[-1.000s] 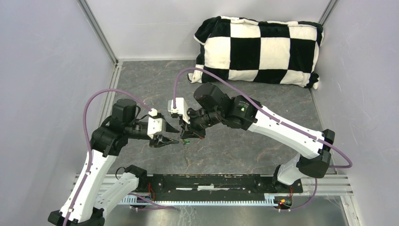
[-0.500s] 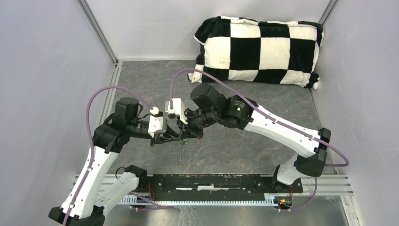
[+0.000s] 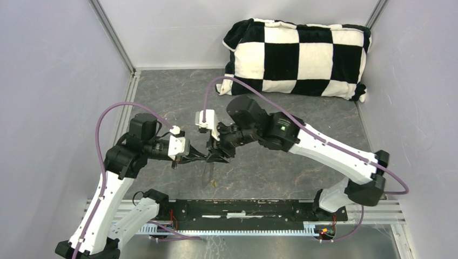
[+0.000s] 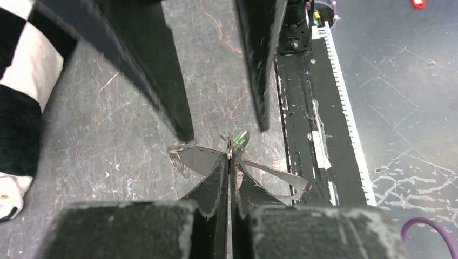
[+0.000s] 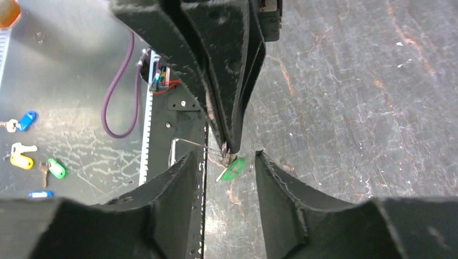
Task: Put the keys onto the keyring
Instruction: Adjust the key on the keyring.
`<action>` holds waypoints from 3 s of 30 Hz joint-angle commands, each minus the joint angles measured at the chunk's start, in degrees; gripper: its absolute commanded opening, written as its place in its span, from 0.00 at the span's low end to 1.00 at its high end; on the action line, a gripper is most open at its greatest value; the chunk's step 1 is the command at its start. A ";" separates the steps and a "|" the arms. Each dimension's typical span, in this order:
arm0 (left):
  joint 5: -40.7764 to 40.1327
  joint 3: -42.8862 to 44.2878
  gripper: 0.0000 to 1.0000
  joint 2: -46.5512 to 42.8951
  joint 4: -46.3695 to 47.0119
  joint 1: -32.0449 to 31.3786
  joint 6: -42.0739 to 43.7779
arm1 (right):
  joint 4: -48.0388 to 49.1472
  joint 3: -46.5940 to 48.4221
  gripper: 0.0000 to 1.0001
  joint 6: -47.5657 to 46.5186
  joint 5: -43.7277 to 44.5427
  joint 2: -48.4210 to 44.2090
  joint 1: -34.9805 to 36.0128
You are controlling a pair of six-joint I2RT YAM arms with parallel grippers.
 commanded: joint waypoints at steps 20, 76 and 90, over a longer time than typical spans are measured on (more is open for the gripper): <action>1.23 -8.37 0.02 -7.24 59.85 -0.25 -54.89 | 37.15 -28.74 0.67 13.03 10.96 -24.26 -1.76; 5.46 -8.18 0.02 -9.62 56.00 -0.34 -51.37 | 37.74 -21.73 0.20 11.78 -7.45 -19.17 -3.17; 6.22 -7.14 0.15 -8.98 49.25 -0.36 -46.03 | 28.20 -17.59 0.00 8.20 -3.02 -17.68 -3.16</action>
